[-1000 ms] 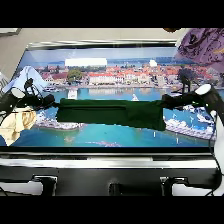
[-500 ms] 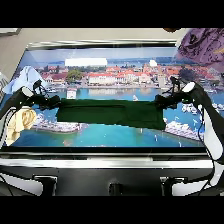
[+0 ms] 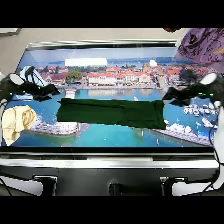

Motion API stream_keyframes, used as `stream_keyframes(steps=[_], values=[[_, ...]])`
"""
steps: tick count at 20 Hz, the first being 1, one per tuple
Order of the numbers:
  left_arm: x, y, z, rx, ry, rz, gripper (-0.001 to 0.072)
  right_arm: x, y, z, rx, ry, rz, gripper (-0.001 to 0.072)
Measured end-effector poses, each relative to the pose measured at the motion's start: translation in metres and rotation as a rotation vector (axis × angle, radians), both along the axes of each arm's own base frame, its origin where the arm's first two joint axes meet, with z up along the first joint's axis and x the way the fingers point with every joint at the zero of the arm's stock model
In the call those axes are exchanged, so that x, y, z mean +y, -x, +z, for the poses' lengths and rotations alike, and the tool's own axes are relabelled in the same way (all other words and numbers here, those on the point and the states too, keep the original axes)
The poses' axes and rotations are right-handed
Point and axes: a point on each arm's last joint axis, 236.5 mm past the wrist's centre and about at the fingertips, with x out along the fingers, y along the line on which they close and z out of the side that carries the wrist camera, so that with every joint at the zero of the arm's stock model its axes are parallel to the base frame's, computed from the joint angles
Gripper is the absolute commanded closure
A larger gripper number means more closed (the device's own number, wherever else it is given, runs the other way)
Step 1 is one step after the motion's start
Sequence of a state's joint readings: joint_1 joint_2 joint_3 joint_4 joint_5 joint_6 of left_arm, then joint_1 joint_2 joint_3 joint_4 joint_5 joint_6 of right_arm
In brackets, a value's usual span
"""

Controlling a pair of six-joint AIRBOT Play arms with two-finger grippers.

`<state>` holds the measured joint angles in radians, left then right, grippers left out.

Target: Fold the clothes and pants, and hang the long-sleeved shirts on hangers.

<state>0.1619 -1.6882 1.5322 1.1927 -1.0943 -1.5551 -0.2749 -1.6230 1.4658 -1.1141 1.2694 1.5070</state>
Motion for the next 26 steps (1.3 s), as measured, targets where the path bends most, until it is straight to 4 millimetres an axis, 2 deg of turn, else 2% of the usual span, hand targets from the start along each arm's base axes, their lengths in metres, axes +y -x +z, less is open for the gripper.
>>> stream_keyframes(steps=[3,6,8,13,21,23,24,25,26], values=[[0.003,-0.001,0.037,-0.058,-0.018,0.012,0.0032,-0.03,0.02,-0.002,0.029,-0.09,-0.044,0.0075],[0.004,0.0,0.058,-0.09,-0.023,0.027,0.0033,-0.036,0.038,-0.022,0.056,-0.206,-0.054,0.0061],[0.005,0.001,0.063,-0.093,-0.022,0.041,0.0033,-0.027,0.043,-0.038,0.065,-0.285,-0.041,0.0061],[0.005,0.001,0.069,-0.096,-0.014,0.065,0.0033,-0.003,0.04,-0.069,0.063,-0.419,-0.013,0.0061],[0.005,0.002,0.07,-0.096,-0.013,0.07,0.0033,0.042,0.034,-0.084,0.073,-0.488,0.065,0.0078],[0.005,0.002,0.07,-0.096,-0.013,0.07,0.0033,0.057,0.034,-0.088,0.08,-0.477,0.104,0.0251],[0.005,0.002,0.07,-0.096,-0.012,0.07,0.0034,0.063,0.035,-0.09,0.085,-0.47,0.119,0.0505],[0.005,0.002,0.07,-0.096,-0.012,0.07,0.0038,0.066,0.035,-0.095,0.087,-0.442,0.133,0.0653],[0.004,0.001,0.07,-0.096,-0.009,0.071,0.006,0.069,0.035,-0.096,0.091,-0.434,0.14,0.0679]])
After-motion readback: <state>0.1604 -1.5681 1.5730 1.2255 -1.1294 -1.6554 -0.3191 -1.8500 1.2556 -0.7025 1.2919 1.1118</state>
